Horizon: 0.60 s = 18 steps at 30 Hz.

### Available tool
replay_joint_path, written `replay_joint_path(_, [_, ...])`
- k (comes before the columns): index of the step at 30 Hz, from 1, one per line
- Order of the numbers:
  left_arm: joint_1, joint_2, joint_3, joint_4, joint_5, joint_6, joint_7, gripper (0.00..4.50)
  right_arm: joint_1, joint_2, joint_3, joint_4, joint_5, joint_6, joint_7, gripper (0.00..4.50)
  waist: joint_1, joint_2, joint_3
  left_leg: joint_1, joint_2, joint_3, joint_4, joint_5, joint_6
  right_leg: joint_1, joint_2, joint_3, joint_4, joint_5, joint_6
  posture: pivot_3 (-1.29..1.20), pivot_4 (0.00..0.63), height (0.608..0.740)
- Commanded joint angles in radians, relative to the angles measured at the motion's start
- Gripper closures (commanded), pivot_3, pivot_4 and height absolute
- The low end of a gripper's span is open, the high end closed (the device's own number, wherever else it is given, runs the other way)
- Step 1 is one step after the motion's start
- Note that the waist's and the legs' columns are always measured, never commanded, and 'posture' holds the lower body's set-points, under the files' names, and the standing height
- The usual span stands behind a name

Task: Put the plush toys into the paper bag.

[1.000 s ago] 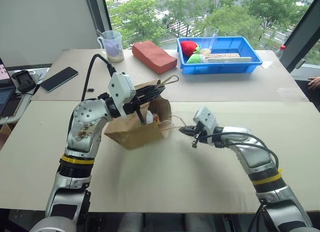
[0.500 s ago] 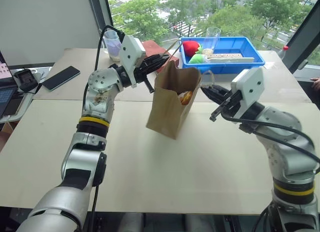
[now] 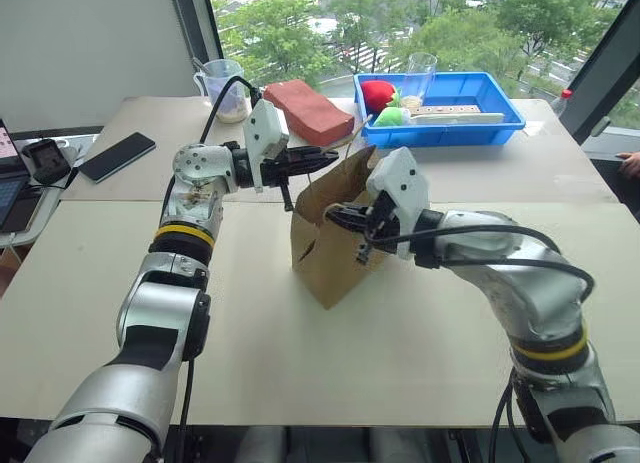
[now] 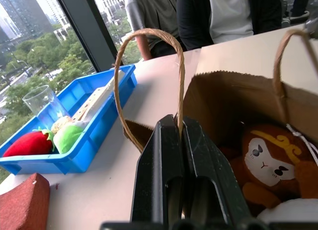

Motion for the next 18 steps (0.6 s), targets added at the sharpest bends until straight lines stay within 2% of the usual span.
replay_joint_path(1, [0.028,0.016,0.019,-0.134,-0.048,0.073,-0.015,4.5,-0.038,-0.01,-0.001,0.052,-0.059,-0.084,0.008,4.46,-0.002,0.0,0.0,0.0,0.0,0.0,0.0,0.0,0.0,0.0,0.0,0.0,0.0,0.0,0.0,0.0,0.15,0.74])
replay_joint_path(7, [0.11,0.037,0.051,-0.422,-0.163,0.327,0.028,4.5,-0.058,-0.027,-0.033,0.12,-0.103,-0.139,0.026,4.46,-0.007,0.0,0.0,-0.004,0.0,0.0,0.0,0.001,-0.001,-0.008,0.0,0.0,0.007,0.0,0.0,0.0,0.15,0.74])
replay_joint_path(11, [0.162,0.067,0.027,-0.491,-0.148,0.367,0.033,4.5,-0.073,-0.014,-0.065,0.148,-0.109,-0.151,0.015,4.46,-0.012,0.0,0.0,-0.007,0.0,0.0,0.0,0.003,-0.004,-0.014,0.0,0.001,0.011,0.0,0.0,0.0,0.15,0.74])
replay_joint_path(18, [0.249,0.063,-0.001,-0.544,-0.126,0.378,0.07,4.5,-0.052,0.033,-0.033,0.183,-0.131,-0.176,0.022,4.46,-0.015,0.0,0.0,-0.006,0.0,0.0,0.0,0.003,-0.005,-0.014,0.0,0.001,0.011,0.0,0.0,0.0,0.15,0.74])
